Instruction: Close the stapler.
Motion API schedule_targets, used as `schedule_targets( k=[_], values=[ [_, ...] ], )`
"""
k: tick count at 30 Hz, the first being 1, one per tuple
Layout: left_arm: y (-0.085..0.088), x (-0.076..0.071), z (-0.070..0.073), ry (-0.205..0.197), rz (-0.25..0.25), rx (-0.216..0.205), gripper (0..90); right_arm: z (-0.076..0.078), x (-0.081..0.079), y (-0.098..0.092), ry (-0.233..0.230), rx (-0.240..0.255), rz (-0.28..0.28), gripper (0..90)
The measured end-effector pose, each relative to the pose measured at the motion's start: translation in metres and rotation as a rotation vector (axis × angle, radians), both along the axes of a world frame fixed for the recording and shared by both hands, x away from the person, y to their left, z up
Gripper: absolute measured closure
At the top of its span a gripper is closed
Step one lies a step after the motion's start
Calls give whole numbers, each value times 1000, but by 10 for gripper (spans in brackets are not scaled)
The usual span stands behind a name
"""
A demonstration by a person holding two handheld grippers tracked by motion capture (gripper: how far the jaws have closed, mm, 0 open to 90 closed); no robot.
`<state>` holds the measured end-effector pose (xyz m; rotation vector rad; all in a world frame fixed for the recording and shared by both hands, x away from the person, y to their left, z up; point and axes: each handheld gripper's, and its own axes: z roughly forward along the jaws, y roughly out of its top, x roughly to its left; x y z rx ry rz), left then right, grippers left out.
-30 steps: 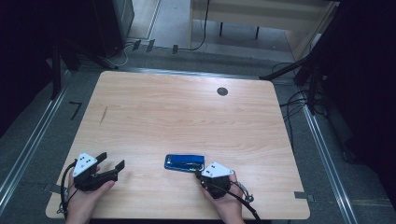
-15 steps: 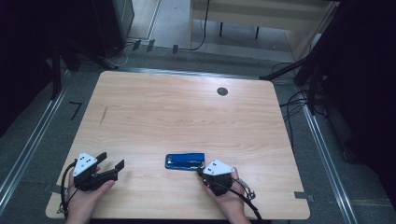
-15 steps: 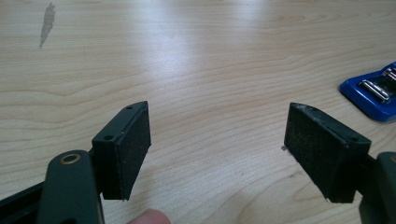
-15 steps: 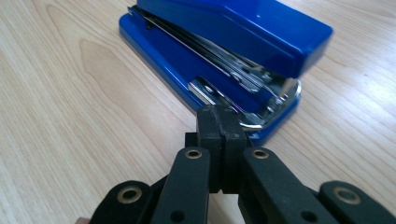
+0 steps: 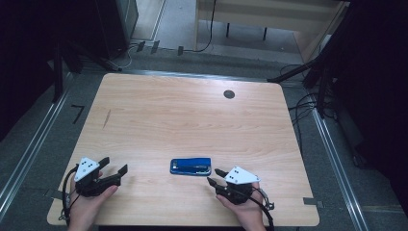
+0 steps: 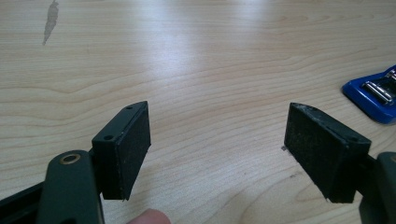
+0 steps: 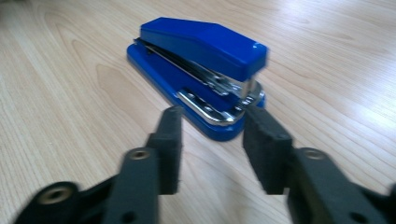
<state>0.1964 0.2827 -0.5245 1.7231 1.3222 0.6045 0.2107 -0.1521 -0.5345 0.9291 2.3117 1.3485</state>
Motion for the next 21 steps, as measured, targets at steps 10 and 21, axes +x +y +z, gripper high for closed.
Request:
schedule_targets(
  k=[10, 21],
  values=[
    [0, 3, 0, 5, 12, 5, 160, -2, -3, -46, -12, 35, -58, 342],
    [0, 4, -1, 25, 2, -5, 141, 1, -1, -87, 32, 75, -105, 148]
  ],
)
